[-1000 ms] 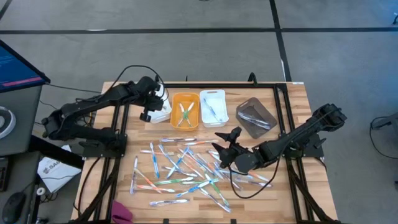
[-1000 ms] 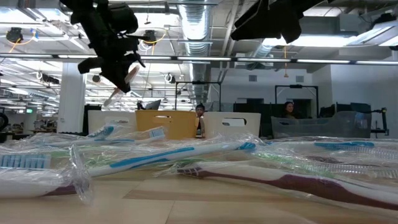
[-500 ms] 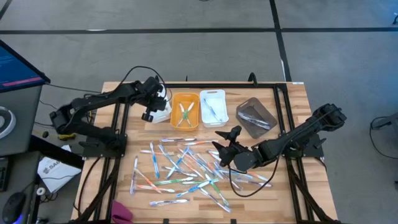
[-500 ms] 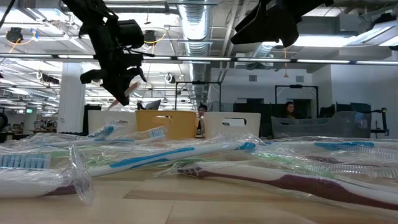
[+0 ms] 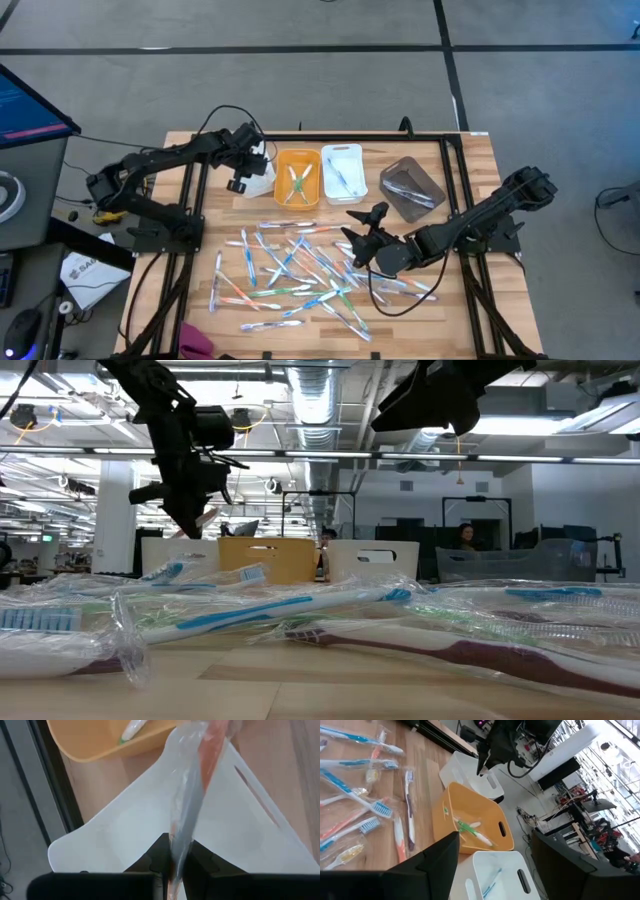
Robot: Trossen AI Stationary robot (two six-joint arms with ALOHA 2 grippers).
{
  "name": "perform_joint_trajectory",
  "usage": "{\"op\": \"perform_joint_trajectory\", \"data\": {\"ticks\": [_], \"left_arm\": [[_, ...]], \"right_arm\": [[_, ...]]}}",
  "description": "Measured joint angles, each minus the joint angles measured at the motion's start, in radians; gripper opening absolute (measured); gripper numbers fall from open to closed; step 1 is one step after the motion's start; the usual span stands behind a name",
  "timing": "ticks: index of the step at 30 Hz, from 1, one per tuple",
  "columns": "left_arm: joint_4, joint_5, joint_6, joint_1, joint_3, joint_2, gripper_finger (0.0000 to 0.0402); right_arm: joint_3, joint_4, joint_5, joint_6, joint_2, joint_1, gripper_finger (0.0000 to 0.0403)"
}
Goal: Pick & Place Toothbrushes
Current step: Put the white orange toothbrush into the left white bin, then put the white violet toothbrush into the black transparent bin
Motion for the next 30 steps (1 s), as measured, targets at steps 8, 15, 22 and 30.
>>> {"op": "perform_joint_trajectory", "data": {"ticks": [8, 15, 22, 30], "left_arm": [[-0.002, -0.002, 0.0, 0.034, 0.0, -0.002, 0.0047], [-0.013, -0.012, 0.021, 0.05, 0.0, -0.002, 0.0058], [-0.014, -0.011, 0.024, 0.05, 0.0, -0.002, 0.008], [-0.014, -0.026, 0.021, 0.015, 0.0, -0.024, 0.0088]], "right_arm": [[0.0, -0.002, 0.0, 0.004, 0.0, 0.0, 0.024], [0.0, -0.01, 0.0, 0.004, 0.0, 0.0, 0.024], [0.0, -0.028, 0.0, 0.004, 0.0, 0.0, 0.024], [0.0, -0.03, 0.0, 0.004, 0.0, 0.0, 0.024]]}}
